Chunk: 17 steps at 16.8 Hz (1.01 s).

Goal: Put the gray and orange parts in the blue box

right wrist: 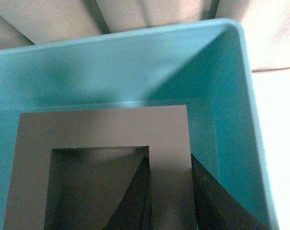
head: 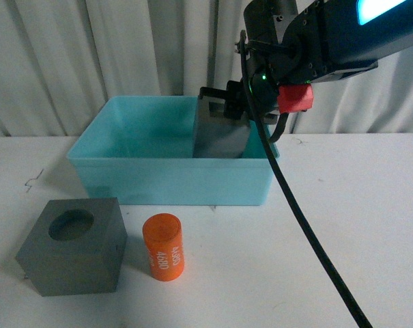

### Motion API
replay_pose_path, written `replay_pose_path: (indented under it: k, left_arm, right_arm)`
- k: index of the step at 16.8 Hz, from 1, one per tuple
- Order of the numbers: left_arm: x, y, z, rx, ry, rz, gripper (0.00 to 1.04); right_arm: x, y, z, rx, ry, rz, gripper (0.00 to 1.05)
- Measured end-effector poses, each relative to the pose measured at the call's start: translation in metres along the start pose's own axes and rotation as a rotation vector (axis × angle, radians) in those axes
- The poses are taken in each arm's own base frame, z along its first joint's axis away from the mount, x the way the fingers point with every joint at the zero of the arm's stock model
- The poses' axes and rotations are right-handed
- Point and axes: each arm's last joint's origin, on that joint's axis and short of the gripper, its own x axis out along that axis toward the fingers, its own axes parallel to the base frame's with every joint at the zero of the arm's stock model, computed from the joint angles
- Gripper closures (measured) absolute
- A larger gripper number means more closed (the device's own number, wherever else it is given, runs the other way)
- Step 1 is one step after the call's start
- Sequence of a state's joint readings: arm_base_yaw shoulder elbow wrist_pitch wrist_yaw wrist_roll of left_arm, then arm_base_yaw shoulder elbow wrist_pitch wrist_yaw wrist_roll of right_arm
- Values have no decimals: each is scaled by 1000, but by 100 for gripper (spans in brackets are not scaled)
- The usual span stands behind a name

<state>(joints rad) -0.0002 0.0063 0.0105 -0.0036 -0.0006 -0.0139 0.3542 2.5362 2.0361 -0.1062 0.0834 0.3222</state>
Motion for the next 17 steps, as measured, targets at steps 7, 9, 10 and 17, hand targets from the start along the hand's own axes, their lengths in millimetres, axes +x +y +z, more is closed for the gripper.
replay_pose_path:
  k: [7, 9, 10, 17]
  left_arm:
    - [0, 0, 0, 0, 0, 0, 7]
    - [0, 0, 0, 0, 0, 0, 7]
    - [0, 0, 0, 0, 0, 0, 7]
    - [0, 0, 0, 0, 0, 0, 7]
  right_arm:
    - [12, 4, 5, -4, -10, -58, 38]
    - [1, -2, 6, 13, -67, -63, 17]
    - [-20, -10, 14, 29, -134, -73, 5]
    - [-295, -152, -67, 325, -196, -341, 6]
